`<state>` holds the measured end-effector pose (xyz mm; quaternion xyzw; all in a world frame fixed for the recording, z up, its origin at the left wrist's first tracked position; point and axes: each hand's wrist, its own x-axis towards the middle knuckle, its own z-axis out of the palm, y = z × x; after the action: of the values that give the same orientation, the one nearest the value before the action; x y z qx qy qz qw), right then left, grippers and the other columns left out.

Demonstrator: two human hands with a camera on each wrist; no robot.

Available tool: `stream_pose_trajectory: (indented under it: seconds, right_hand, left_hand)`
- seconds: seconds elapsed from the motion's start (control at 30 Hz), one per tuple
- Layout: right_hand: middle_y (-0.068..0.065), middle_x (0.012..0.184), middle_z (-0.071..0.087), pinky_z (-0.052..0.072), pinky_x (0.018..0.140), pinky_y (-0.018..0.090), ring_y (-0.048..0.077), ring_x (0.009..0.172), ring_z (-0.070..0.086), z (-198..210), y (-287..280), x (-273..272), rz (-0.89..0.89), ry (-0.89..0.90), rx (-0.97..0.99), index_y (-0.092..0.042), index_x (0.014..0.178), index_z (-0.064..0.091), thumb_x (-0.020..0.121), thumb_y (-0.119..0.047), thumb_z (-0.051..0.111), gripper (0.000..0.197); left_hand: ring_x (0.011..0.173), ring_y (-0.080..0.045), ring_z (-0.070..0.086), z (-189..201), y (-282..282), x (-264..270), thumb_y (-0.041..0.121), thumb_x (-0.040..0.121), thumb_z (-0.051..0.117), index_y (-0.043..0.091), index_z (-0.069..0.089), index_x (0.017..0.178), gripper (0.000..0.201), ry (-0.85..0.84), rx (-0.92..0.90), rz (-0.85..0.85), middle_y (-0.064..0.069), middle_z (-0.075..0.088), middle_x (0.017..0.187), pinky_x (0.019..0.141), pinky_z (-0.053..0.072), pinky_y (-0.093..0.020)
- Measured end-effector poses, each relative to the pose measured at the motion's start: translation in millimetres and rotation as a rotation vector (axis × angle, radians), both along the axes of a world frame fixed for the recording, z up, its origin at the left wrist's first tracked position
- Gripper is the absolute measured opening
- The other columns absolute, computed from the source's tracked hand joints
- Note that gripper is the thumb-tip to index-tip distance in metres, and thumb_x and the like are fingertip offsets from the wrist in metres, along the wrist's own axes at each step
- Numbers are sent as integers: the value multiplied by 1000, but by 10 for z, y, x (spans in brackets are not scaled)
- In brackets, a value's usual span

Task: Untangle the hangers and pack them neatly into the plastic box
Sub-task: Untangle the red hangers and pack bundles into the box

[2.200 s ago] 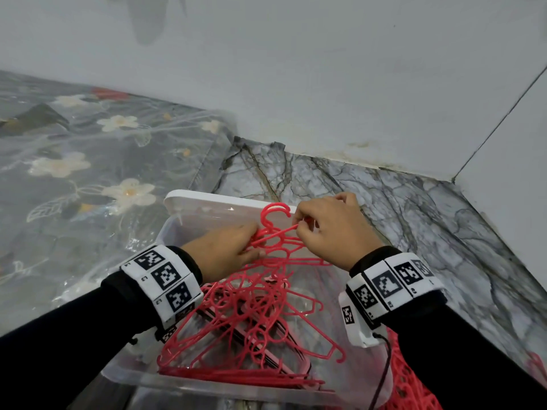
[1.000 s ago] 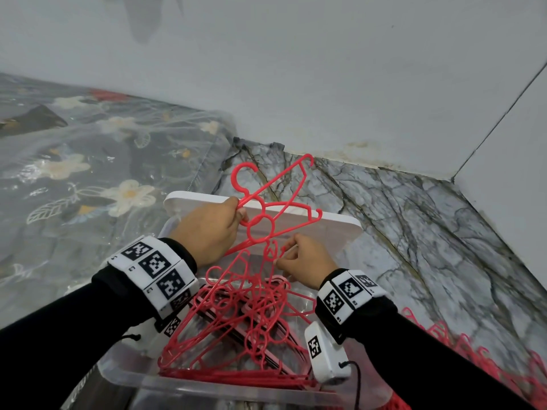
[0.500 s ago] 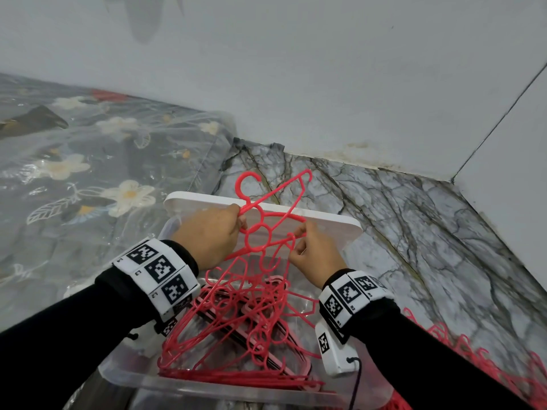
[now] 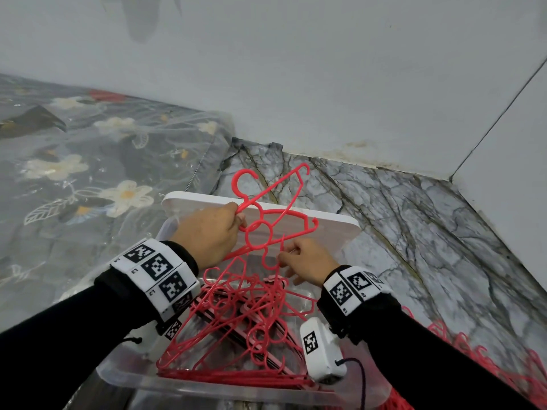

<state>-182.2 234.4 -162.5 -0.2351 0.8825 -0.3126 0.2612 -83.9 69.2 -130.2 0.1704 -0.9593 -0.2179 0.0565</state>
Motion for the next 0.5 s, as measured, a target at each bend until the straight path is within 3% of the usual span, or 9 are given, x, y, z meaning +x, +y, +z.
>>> stream_pose_trajectory:
  seconds: [0.1, 0.17, 0.23, 0.3, 0.4, 0.5]
  right_hand:
    - [2, 77, 63, 51, 77, 37, 24, 82, 62, 17, 27, -28, 66, 220, 109, -13, 79, 60, 90, -18, 55, 12]
    - [6, 89, 65, 51, 80, 38, 26, 88, 61, 48, 69, -34, 113, 432, 234, -12, 90, 60, 91, -19, 48, 13]
    - [6, 94, 65, 52, 77, 38, 27, 90, 61, 71, 110, -28, 133, 517, 276, -14, 92, 59, 91, -22, 48, 13]
    - [3, 89, 66, 52, 72, 36, 24, 86, 61, 87, 121, -13, 138, 483, 248, -17, 82, 59, 88, -30, 54, 15]
    - [1, 75, 65, 45, 58, 31, 20, 72, 60, 76, 90, 19, 115, 490, 231, -21, 65, 52, 87, -46, 53, 33]
    - [-1, 70, 56, 39, 56, 29, 25, 75, 60, 48, 85, -12, 121, 609, 276, -23, 60, 37, 89, -38, 49, 35]
  left_hand:
    - [97, -24, 60, 0, -11, -1, 31, 102, 32, 15, 57, 106, 30, -6, -14, 4, -4, 67, 104, 88, 45, -39]
    - [96, -24, 60, 4, -29, -2, 30, 101, 33, 15, 58, 106, 30, -15, -32, 12, -4, 67, 103, 87, 46, -39]
    - [97, -24, 60, 6, -44, 0, 31, 101, 33, 15, 59, 105, 31, -38, -51, 23, -4, 66, 103, 88, 46, -41]
    - [98, -24, 59, 1, -45, 1, 31, 101, 33, 15, 60, 105, 31, -43, -52, 26, -4, 66, 104, 89, 46, -41]
    - [99, -23, 60, 0, -19, -7, 30, 101, 34, 16, 62, 103, 32, -19, -9, 22, -3, 67, 105, 91, 45, -41]
    - [97, -25, 60, 1, -1, -25, 31, 101, 34, 14, 62, 102, 33, -11, -3, 19, -5, 67, 103, 90, 45, -41]
